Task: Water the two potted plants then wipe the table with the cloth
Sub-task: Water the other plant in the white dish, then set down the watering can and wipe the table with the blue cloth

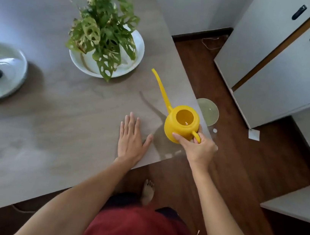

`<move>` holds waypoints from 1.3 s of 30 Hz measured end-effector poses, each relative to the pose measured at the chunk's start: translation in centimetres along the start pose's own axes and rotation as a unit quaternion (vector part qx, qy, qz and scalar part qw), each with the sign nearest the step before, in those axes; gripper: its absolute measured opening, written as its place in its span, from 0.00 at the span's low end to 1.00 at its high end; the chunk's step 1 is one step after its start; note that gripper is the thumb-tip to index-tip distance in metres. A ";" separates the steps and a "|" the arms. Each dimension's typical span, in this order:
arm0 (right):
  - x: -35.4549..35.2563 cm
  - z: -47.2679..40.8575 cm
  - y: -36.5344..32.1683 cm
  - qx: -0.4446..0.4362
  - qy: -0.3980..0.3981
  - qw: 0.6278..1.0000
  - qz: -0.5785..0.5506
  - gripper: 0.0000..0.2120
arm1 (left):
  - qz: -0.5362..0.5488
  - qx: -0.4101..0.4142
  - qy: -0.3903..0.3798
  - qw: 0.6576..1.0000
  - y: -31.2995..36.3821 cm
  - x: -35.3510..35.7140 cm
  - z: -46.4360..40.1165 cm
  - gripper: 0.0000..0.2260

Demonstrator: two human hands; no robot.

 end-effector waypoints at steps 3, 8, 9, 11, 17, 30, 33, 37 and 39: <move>-1.2 -1.5 1.5 0.008 0.010 1.000 -0.007 0.22 | -0.016 -0.007 0.005 1.000 0.4 1.0 -0.4 0.35; -2.4 -3.3 2.7 -0.009 0.036 0.999 -0.021 0.30 | -0.038 -0.008 0.007 0.999 0.4 2.2 0.0 0.34; -2.4 -3.5 2.8 -0.012 0.038 0.999 -0.021 0.30 | -0.041 -0.008 0.007 0.999 0.4 2.2 0.0 0.34; -2.2 -3.6 3.1 -0.012 0.032 0.999 -0.023 0.28 | -0.047 -0.009 0.010 0.999 0.5 2.2 0.0 0.34; -1.8 -3.6 3.7 -0.009 0.009 0.999 -0.039 0.20 | -0.050 -0.012 0.004 0.999 0.5 2.1 0.0 0.34; -0.7 -2.9 -1.2 -0.156 0.063 0.983 0.071 0.41 | -0.038 -0.014 -0.029 0.999 0.1 0.3 -0.4 0.31; 1.0 -2.2 -3.3 -0.238 0.075 0.963 0.105 0.31 | -0.035 -0.006 -0.025 0.999 -0.7 -0.7 0.1 0.30; 4.9 -0.8 -4.8 -0.318 0.046 0.939 0.122 0.24 | -0.022 -0.032 -0.013 0.999 -2.6 -2.2 1.3 0.33; 7.8 0.4 -5.7 -0.331 0.003 0.936 0.121 0.25 | -0.018 -0.060 0.000 0.998 -4.4 -3.5 2.2 0.33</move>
Point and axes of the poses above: each hand's wrist, its own z-axis away from the middle knuckle, its own x-axis out of the palm, y = z × x, the point moved 6 cm from there along -z, towards the middle knuckle, and after that the axes turned 5 degrees about x, right-handed, at the moved point
